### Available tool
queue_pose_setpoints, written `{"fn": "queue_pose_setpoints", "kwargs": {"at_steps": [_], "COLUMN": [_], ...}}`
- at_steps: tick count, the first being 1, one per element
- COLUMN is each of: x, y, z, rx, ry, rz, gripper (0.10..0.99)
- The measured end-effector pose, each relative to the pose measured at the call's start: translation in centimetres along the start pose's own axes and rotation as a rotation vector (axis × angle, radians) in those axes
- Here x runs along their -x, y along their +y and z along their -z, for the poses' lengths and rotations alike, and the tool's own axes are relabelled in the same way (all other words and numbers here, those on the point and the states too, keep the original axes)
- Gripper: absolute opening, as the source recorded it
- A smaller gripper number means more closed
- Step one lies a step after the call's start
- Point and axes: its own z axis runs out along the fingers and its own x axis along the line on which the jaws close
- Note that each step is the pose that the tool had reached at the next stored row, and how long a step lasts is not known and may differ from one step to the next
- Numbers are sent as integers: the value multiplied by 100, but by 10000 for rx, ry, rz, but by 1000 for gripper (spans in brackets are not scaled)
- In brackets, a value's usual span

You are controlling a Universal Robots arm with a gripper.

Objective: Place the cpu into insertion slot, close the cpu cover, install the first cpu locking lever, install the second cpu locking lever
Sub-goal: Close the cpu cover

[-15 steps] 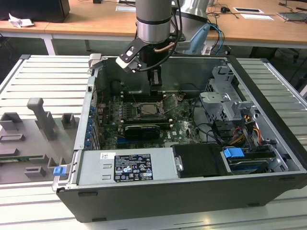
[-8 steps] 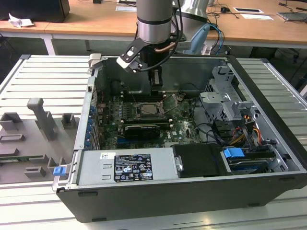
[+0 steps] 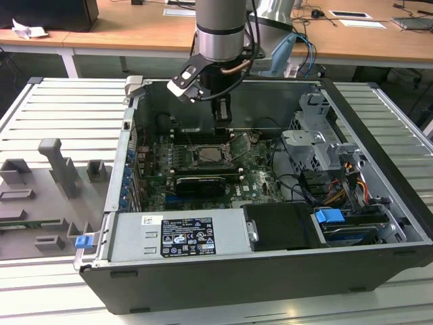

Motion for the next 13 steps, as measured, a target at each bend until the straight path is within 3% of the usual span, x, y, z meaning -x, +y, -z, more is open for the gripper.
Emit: {"fn": "queue_pose_setpoints", "kwargs": {"at_steps": [13], "x": [-1], "y": [34], "z": [45], "rx": [2], "ry": [3], "rz": [2], "gripper": [106]}}
